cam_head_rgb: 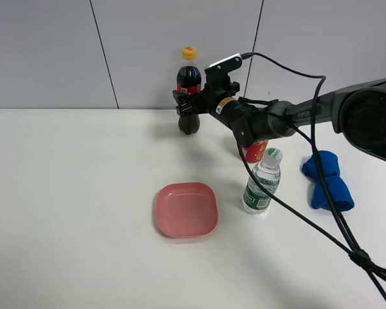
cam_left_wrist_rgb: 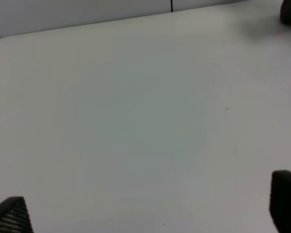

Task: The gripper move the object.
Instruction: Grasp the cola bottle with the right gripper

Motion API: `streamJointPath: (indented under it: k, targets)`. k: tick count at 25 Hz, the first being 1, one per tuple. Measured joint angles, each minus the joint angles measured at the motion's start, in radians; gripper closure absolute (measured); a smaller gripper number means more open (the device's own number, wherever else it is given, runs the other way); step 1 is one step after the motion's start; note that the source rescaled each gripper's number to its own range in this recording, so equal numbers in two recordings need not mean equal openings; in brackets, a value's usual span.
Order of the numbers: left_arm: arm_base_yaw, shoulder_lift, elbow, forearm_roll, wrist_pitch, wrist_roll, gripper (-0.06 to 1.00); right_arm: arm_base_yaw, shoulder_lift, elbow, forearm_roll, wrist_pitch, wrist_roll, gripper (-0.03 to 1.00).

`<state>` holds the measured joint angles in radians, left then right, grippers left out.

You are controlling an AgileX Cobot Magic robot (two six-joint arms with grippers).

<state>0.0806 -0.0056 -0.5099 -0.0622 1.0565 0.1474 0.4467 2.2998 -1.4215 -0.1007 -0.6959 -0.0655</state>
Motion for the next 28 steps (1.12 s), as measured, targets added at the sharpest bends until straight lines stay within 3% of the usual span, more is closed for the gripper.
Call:
streamJointPath:
  k: [17,19,20,22,23,28]
  targets:
    - [0.0,0.0,0.0,0.0,0.0,0.0,-0.06,0.011,0.121,-0.196,-0.064,0.108,0.053,0.22]
    - [0.0,0.0,0.0,0.0,0.0,0.0,-0.06,0.011,0.121,-0.197,-0.064,0.109,0.054,0.35]
    - [0.0,0.0,0.0,0.0,0.0,0.0,-0.06,0.011,0.121,-0.197,-0.065,0.113,0.054,0.49]
    - [0.0,0.0,0.0,0.0,0.0,0.0,-0.06,0.012,0.121,-0.197,-0.064,0.122,0.054,0.87]
    - [0.0,0.0,0.0,0.0,0.0,0.0,-0.06,0.012,0.121,-0.198,-0.064,0.127,0.056,0.97]
    - [0.0,0.0,0.0,0.0,0.0,0.0,-0.06,0.012,0.113,-0.206,-0.063,0.191,0.071,0.97]
